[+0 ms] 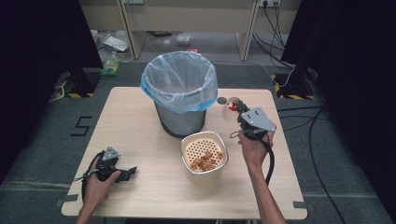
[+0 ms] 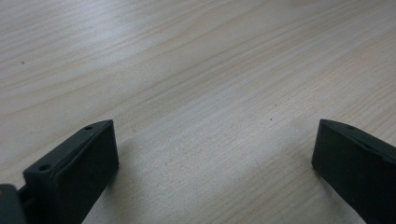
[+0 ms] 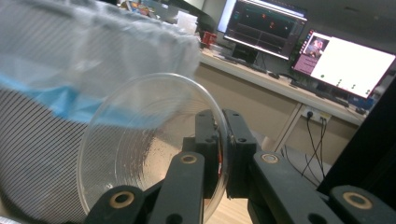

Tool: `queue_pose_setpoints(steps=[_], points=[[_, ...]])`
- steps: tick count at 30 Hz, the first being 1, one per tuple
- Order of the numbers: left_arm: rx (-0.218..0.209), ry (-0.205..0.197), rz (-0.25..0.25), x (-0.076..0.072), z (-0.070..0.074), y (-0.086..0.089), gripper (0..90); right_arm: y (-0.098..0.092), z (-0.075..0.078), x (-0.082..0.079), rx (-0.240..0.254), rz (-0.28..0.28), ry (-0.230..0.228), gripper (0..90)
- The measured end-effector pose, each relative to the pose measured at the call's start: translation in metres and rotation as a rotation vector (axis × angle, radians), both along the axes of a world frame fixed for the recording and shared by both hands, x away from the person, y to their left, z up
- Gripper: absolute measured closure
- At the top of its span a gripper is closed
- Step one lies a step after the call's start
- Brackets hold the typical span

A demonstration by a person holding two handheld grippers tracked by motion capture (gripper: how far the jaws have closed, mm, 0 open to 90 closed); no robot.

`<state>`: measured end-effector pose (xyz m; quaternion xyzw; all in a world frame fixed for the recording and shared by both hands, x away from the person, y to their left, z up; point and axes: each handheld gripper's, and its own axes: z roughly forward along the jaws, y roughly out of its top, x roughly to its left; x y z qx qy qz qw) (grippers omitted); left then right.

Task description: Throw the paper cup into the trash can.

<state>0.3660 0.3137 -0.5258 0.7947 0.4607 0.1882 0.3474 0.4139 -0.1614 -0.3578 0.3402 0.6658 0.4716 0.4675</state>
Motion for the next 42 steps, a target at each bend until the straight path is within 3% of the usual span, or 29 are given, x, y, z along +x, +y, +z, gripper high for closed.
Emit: queue_pose_setpoints(steps=[4,13,14,18,23,33,42], points=[[0.0,0.001,0.0,0.0,0.0,0.0,0.0,-0.005,0.014,0.01,0.027,-0.007,0.031,86.1],[-0.002,0.001,0.001,0.0,0.0,0.0,0.0,-0.007,0.055,0.032,0.043,-0.01,0.028,86.0],[-0.002,0.001,0.002,0.0,0.0,0.0,0.0,-0.005,0.068,0.037,0.038,-0.013,0.013,86.1],[-0.002,-0.003,0.002,0.0,0.0,0.0,0.0,0.003,0.092,0.048,0.027,0.0,0.001,86.0],[0.0,-0.003,0.003,0.0,0.0,0.0,0.0,0.026,0.115,0.062,0.028,0.051,0.014,85.9],[0.001,-0.003,0.002,0.0,0.0,0.0,0.0,0.085,0.13,0.084,0.002,0.161,0.069,85.5],[0.001,-0.003,0.0,0.0,0.0,0.0,0.0,0.132,0.12,0.107,-0.039,0.221,0.169,84.7]])
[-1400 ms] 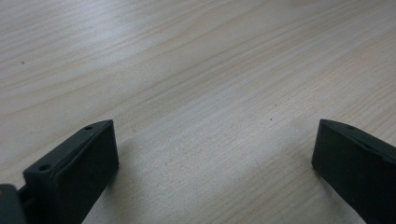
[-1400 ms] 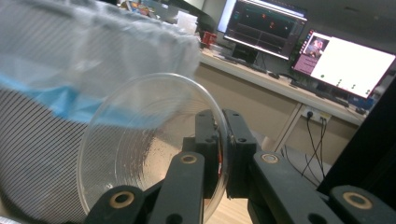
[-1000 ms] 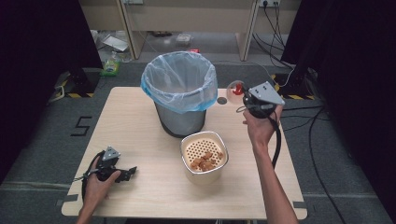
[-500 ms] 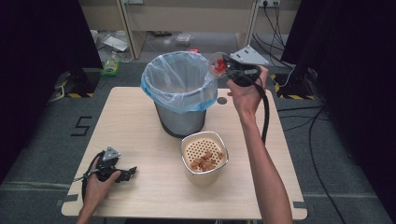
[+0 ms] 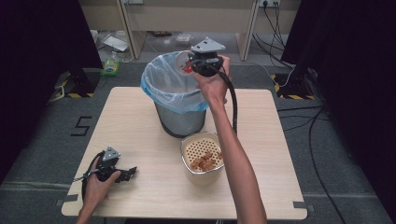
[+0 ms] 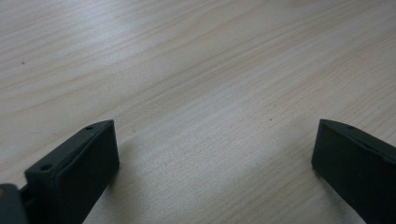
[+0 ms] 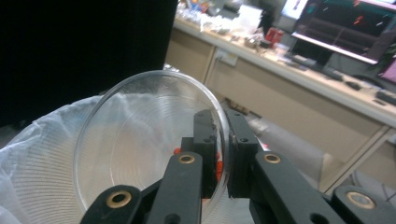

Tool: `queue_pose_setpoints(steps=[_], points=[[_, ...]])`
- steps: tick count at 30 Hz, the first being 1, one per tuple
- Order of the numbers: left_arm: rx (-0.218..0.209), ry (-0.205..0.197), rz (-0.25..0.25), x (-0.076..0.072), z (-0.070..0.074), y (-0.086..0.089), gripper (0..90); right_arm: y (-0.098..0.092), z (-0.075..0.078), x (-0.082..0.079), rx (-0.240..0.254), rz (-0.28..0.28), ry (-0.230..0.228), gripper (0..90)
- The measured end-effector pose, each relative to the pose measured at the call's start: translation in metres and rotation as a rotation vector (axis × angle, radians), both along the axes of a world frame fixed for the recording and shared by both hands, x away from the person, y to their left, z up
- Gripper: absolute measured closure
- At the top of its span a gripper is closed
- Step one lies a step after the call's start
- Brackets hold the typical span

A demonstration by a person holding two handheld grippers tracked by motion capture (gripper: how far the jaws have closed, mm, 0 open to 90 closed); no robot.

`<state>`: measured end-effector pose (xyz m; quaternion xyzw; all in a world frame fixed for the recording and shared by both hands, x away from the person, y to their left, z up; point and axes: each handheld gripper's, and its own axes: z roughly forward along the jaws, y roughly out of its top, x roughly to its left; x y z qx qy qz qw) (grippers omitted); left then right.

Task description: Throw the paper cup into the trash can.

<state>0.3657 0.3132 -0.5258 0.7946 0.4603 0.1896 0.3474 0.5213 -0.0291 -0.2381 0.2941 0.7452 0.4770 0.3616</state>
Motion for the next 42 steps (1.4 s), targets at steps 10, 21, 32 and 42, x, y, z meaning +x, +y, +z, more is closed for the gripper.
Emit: queue_pose_setpoints(steps=[10,21,32,42], points=[[0.003,0.001,-0.003,0.0,0.0,0.0,0.0,0.017,-0.017,0.014,0.02,-0.011,0.127,64.5],[0.003,0.001,-0.003,0.0,0.0,0.0,0.0,-0.035,-0.009,-0.003,0.04,-0.065,0.112,55.3],[0.003,0.001,-0.002,-0.001,0.0,0.0,0.0,-0.11,-0.023,-0.036,0.084,-0.131,0.143,46.6],[0.003,0.0,0.0,-0.001,0.0,0.0,0.0,-0.152,-0.045,-0.066,0.065,-0.157,0.163,42.7]])
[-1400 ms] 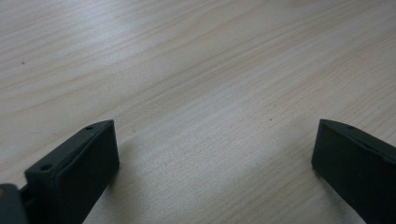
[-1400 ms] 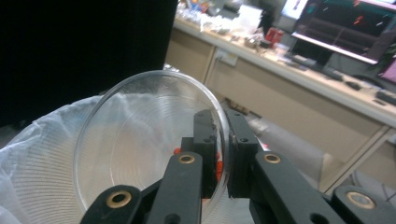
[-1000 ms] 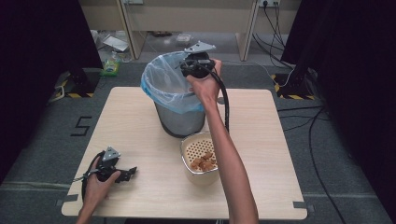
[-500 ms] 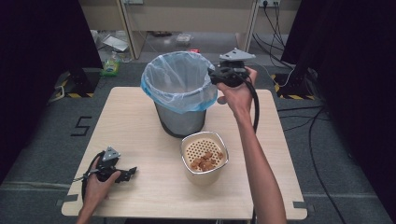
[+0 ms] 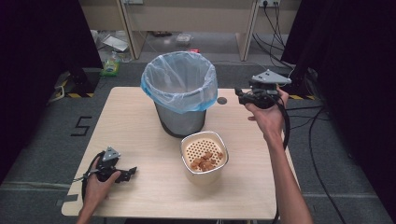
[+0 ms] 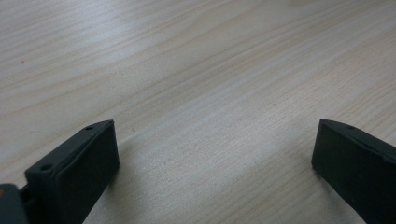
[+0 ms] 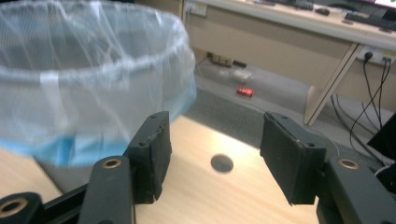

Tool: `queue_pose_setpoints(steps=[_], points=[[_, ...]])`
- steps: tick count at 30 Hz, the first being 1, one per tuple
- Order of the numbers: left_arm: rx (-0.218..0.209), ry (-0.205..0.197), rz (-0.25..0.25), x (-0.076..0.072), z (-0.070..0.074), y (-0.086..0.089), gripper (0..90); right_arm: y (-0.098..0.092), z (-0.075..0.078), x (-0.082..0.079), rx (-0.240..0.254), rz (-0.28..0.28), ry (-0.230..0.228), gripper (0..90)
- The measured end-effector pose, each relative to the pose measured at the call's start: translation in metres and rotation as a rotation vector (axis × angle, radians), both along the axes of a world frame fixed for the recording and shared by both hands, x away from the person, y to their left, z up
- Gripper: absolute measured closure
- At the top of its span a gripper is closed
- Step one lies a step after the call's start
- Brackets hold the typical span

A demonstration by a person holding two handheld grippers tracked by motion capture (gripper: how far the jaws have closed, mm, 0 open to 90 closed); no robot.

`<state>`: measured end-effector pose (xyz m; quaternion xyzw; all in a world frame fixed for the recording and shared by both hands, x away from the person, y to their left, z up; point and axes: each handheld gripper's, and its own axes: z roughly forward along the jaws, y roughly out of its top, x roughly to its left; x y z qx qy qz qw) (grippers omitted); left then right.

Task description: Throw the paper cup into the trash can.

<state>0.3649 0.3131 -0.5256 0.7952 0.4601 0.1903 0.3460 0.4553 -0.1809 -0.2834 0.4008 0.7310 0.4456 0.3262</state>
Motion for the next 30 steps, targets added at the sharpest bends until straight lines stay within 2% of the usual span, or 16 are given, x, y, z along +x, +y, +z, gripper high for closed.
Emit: queue_pose_setpoints(steps=[4,8,10,11,12,13,15,22,27,28,30], points=[[0.0,0.0,0.0,0.0,0.0,0.0,0.0,-0.009,-0.014,-0.012,-0.011,-0.001,0.006,42.5],[0.0,0.0,0.001,0.0,0.0,0.0,0.0,-0.018,-0.032,-0.026,-0.05,-0.008,0.024,41.5],[0.001,0.0,0.001,0.0,0.0,0.0,0.0,-0.02,-0.042,-0.033,-0.097,-0.023,0.021,41.4],[0.0,0.001,0.001,0.0,0.0,0.0,0.0,-0.022,-0.047,-0.036,-0.098,-0.017,0.025,41.4],[0.0,0.001,0.001,0.0,0.0,0.0,0.0,-0.022,-0.047,-0.036,-0.098,-0.017,0.025,41.4],[0.001,0.001,0.001,0.0,0.0,0.0,0.0,-0.025,-0.058,-0.043,-0.089,-0.009,0.044,41.3],[0.0,0.001,0.001,0.0,0.0,0.0,0.0,-0.028,-0.071,-0.049,-0.092,-0.012,0.051,41.1],[0.0,0.001,0.001,0.0,0.0,0.0,0.0,-0.048,-0.121,-0.067,-0.051,-0.033,0.126,40.6],[0.0,0.0,0.001,0.0,0.0,0.0,0.0,-0.063,-0.145,-0.08,-0.022,-0.064,0.152,39.9],[0.0,0.0,0.001,0.0,0.0,0.0,0.0,-0.063,-0.145,-0.08,-0.022,-0.064,0.152,39.9],[0.0,0.0,0.001,0.0,0.0,0.0,0.0,-0.069,-0.158,-0.085,-0.012,-0.078,0.177,39.2]])
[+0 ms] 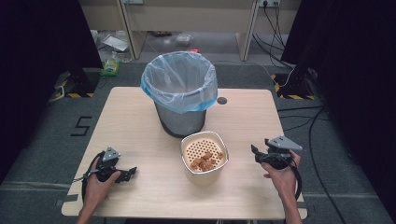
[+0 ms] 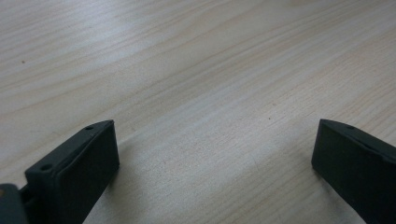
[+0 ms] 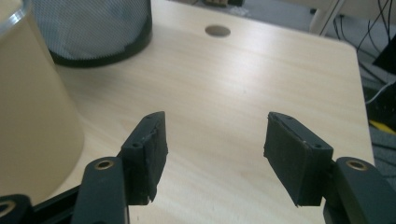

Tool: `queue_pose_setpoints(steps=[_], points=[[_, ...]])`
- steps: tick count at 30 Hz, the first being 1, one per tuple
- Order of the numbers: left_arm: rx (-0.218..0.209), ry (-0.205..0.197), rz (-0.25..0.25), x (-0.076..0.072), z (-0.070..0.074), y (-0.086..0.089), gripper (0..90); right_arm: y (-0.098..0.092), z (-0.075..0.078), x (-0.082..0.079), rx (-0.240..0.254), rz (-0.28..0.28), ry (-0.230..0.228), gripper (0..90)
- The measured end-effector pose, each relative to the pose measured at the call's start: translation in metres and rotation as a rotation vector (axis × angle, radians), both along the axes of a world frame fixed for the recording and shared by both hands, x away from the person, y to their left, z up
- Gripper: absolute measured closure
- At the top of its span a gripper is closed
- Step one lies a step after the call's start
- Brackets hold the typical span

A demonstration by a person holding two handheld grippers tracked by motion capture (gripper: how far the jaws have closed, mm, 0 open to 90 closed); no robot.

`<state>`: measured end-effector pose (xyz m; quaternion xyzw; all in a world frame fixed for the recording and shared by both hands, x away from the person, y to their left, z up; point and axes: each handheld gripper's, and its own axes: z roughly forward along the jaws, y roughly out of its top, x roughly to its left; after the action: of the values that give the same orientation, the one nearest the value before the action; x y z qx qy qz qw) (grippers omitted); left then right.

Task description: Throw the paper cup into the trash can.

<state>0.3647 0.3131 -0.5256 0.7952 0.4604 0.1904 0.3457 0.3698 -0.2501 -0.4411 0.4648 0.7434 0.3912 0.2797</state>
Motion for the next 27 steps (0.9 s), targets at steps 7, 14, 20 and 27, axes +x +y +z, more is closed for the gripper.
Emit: queue_pose_setpoints(steps=[7,14,20,27], points=[[-0.001,0.0,0.001,0.0,0.0,0.0,0.0,-0.004,-0.022,-0.009,-0.005,-0.012,0.052,37.8],[-0.002,0.0,0.001,0.0,0.0,0.0,0.0,0.001,-0.041,-0.013,-0.031,0.003,0.118,37.0],[-0.002,0.0,0.001,0.0,0.0,0.0,0.0,0.006,-0.055,-0.015,-0.068,0.011,0.176,35.9],[-0.002,0.001,0.001,0.0,0.0,0.0,0.0,0.012,-0.064,-0.015,-0.082,0.028,0.211,34.5]])
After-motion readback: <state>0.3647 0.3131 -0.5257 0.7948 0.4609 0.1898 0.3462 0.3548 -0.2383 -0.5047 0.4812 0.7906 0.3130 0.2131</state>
